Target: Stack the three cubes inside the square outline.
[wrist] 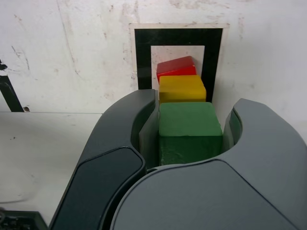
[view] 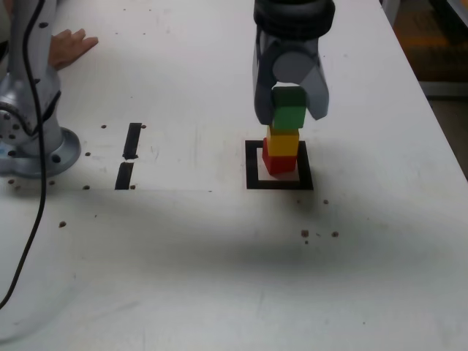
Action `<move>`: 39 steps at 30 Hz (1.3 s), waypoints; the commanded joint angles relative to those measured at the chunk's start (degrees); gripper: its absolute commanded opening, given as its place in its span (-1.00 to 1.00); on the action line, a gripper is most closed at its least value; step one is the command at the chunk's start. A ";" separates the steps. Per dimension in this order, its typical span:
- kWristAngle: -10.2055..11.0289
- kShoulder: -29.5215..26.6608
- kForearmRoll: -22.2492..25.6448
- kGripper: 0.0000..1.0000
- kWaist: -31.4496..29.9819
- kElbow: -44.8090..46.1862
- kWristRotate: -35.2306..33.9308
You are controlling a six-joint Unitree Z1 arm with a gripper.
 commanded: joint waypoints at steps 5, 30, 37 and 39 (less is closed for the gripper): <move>-0.21 -0.97 -0.87 -0.46 0.50 1.94 -0.05; -0.35 -1.54 -1.98 0.36 0.51 2.65 0.03; 0.43 -2.13 -1.79 0.52 0.51 2.36 0.12; 1.52 -2.79 -1.21 0.57 0.51 2.06 0.09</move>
